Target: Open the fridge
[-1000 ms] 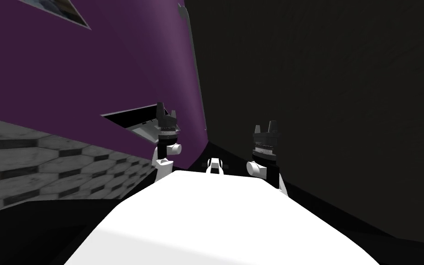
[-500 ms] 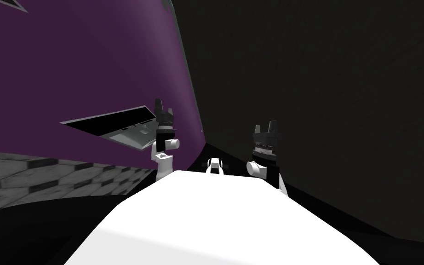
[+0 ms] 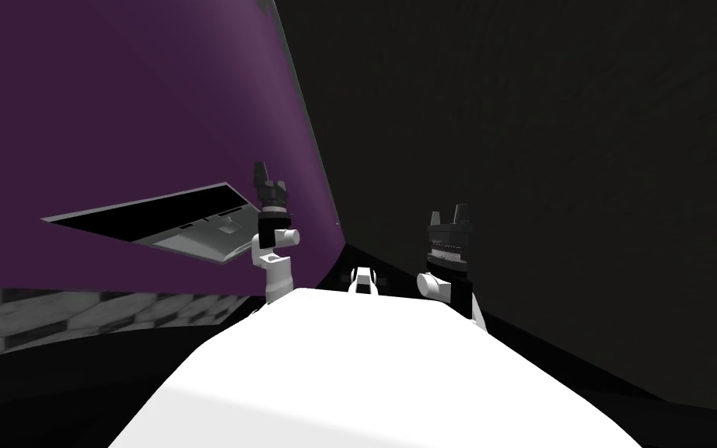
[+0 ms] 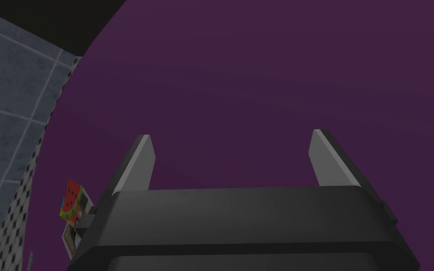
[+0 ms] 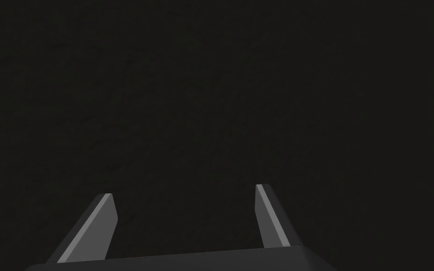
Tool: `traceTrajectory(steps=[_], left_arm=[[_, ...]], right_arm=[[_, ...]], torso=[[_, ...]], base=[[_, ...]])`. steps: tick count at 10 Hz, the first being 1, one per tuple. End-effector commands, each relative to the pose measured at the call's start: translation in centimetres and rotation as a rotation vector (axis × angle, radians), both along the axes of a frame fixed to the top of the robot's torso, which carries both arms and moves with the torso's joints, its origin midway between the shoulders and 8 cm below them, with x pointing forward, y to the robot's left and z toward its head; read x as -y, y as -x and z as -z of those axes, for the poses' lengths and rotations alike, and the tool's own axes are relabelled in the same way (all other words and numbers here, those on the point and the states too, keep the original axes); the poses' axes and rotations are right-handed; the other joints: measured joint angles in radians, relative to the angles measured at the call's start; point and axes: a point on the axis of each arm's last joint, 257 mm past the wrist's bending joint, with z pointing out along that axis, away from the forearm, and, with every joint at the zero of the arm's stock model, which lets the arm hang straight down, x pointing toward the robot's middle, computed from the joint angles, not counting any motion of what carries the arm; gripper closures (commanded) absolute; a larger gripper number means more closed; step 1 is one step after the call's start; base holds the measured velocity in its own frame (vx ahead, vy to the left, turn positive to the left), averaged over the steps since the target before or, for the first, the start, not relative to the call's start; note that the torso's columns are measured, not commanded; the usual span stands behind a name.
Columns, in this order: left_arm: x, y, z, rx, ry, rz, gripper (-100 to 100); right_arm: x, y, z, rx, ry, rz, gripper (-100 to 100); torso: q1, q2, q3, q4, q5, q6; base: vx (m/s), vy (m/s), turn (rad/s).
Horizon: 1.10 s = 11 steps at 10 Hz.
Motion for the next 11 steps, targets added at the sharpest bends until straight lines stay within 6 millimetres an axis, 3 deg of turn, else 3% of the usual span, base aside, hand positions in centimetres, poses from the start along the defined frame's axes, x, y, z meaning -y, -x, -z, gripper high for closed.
traceTrajectory(steps=[1,2,4,7,9,10,11], left_arm=[[-2.4,-1.2,-0.3,-0.023,0.046,-0.041,-100],[-2.5,-1.3,-0.2,-0.027,0.048,-0.042,-100],[-5.6,-2.3,-0.4,-0.046,0.116,-0.086,-100],[-7.1,-3.2,-0.5,-0.066,0.168,-0.102,-100],[-9.9,-4.3,0.1,-0.092,0.259,-0.128,-100],[-9.8,-4.4,-0.3,-0.088,0.264,-0.123,-100],[-11.0,-5.0,0.0,-0.101,0.314,-0.129,-100]], right_arm=[[0.0,0.0,0.0,0.000,0.000,0.000,0],[0.0,0.0,0.0,0.000,0.000,0.000,0],[0.0,0.0,0.0,0.000,0.000,0.000,0],[0.0,0.0,0.0,0.000,0.000,0.000,0],[0.0,0.0,0.0,0.000,0.000,0.000,0],[0.0,0.0,0.0,0.000,0.000,0.000,0],[0.0,0.0,0.0,0.000,0.000,0.000,0]], torso=[[0.000,0.001,0.000,0.000,0.000,0.000],[-0.001,0.001,0.001,0.000,0.000,0.000],[0.000,0.001,0.001,0.000,0.000,0.000],[0.000,0.001,0.000,0.000,0.000,0.000],[0.004,-0.002,-0.002,0.001,0.000,0.001],[0.005,-0.007,-0.005,-0.001,0.001,0.001],[0.006,-0.007,-0.005,-0.002,0.001,0.001]], base=[[0.059,-0.060,-0.046],[0.045,-0.054,-0.027],[0.076,-0.065,-0.060],[0.055,-0.058,-0.024],[0.033,-0.062,-0.048],[0.044,-0.042,-0.020],[0.039,-0.050,-0.017]])
